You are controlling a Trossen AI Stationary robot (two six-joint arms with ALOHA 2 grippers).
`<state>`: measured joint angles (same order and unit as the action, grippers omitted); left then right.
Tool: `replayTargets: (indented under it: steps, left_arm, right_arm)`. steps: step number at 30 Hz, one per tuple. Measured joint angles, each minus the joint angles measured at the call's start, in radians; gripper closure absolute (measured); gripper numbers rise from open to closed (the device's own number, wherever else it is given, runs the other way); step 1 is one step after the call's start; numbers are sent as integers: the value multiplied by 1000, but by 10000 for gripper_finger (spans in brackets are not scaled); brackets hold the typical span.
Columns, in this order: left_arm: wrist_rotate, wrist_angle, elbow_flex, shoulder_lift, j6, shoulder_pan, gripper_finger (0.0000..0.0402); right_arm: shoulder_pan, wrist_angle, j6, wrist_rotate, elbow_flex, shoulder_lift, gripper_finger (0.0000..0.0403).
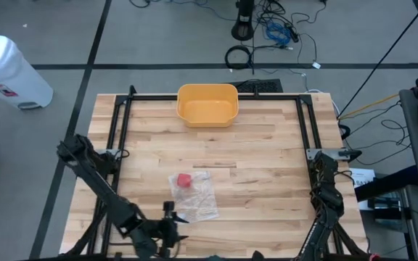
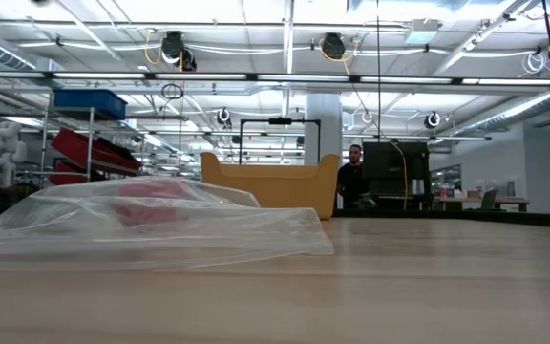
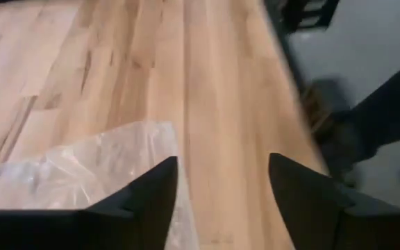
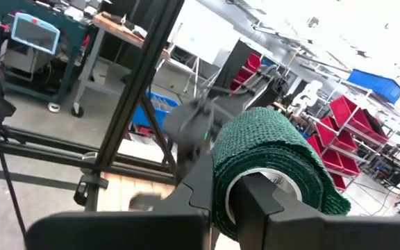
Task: Roll bandage
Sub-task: Put the rolled green bandage into the transparent zip bag
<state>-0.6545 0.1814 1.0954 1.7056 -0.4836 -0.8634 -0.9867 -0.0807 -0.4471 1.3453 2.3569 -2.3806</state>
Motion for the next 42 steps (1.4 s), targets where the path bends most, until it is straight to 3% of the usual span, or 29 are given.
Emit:
replayTargets:
  steps: [7,15,28,42]
  left_arm:
    - [0,-52,-2,189,43,41,103]
    - [-45,-112,2,332,-34,41,86]
    - [-88,-112,3,350,-36,50,86]
    - [-38,-106,1,350,-38,54,86]
  right_arm:
    - [6,129,133,19,-2,0,380]
    - [6,209,222,20,-2,0,380]
    - [35,493,516,17,-2,-1,380]
    - [48,499,542,10,-2,-2,380]
